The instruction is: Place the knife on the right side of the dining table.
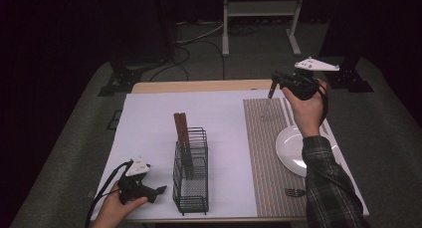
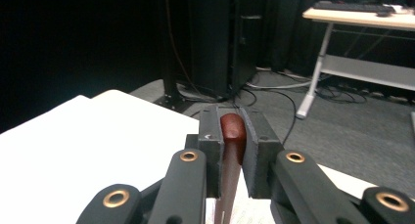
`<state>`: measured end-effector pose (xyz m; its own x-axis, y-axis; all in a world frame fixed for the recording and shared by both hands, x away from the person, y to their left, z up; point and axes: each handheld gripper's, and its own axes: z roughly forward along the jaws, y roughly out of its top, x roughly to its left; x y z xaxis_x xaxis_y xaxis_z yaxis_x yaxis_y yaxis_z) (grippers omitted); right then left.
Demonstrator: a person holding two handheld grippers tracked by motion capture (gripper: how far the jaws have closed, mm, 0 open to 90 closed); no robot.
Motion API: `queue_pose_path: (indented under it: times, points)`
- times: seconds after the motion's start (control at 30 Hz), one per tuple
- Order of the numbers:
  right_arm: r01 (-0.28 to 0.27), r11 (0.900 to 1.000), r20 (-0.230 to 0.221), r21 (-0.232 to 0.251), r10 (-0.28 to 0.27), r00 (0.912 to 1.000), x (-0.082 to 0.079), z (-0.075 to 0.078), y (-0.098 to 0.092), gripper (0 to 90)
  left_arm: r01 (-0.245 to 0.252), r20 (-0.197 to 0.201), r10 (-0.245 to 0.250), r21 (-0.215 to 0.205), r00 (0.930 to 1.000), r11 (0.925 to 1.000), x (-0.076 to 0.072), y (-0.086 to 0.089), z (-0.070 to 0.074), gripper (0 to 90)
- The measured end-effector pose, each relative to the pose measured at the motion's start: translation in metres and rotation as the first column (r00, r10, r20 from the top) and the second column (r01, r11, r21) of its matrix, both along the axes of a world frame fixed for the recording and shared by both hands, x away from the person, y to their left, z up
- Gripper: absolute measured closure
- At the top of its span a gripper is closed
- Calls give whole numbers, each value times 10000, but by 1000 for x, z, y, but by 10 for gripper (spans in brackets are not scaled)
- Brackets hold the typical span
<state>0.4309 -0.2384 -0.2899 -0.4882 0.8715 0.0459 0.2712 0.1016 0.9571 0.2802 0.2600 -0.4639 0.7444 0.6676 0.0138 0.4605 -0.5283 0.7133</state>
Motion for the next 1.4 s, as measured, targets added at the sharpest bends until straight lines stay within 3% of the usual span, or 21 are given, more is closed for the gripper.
queue_pose_path:
  times: [0.27,0.57,1.03,1.4]
  points:
    - [559,9984,-274,32,-558,9981,11,-19,-9,791,-3,-7,3,-6,10000,10000,0,0,0,0]
    - [778,9969,-606,123,-769,9952,16,-32,-13,790,-5,-9,5,-10,10000,10000,0,0,0,0]
    - [1185,9929,-553,101,-1178,9915,14,-35,-21,779,-6,-9,6,-10,10000,10000,0,0,0,0]
    - [1773,9842,-625,-9,-1770,9822,12,-41,-40,749,-6,-11,6,-8,10000,10000,0,0,0,0]
